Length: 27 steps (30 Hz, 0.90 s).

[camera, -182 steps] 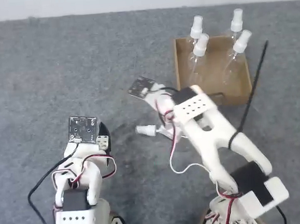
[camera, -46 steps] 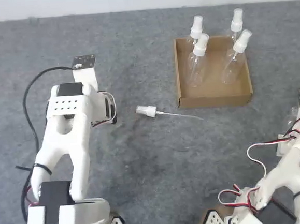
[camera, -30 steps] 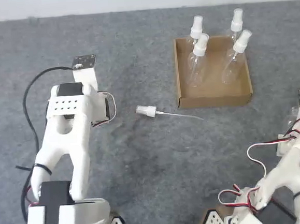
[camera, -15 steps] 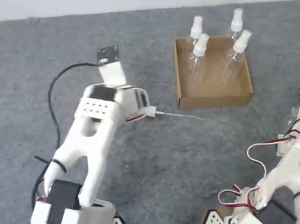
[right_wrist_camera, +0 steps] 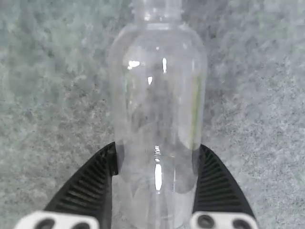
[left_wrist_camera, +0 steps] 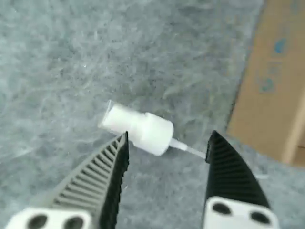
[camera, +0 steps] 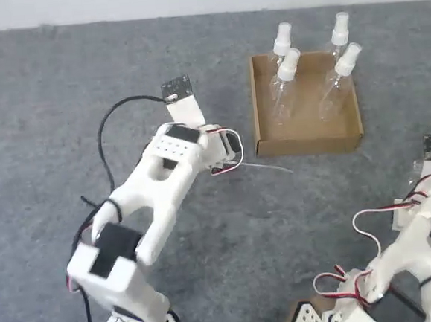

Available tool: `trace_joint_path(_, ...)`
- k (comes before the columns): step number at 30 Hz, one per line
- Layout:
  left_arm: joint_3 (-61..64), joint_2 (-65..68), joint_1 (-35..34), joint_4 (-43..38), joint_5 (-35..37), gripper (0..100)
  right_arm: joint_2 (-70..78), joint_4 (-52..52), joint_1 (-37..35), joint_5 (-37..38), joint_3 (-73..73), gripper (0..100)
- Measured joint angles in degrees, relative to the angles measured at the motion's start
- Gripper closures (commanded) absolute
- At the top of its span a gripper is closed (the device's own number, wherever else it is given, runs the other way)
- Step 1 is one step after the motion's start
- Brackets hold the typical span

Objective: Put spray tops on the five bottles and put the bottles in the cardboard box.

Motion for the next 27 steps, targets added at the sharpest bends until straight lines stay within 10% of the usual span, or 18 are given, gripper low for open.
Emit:
trace_joint_path(13,-10.6,10.3,-3.1,8.8,-0.2,82,0.0,-1.2,0.0,0.0,0.8,88.0)
trace_joint_path(27,-10.8,10.4,-4.0,16.1,-23.4,99,0.0,-1.2,0.0,0.0,0.8,88.0)
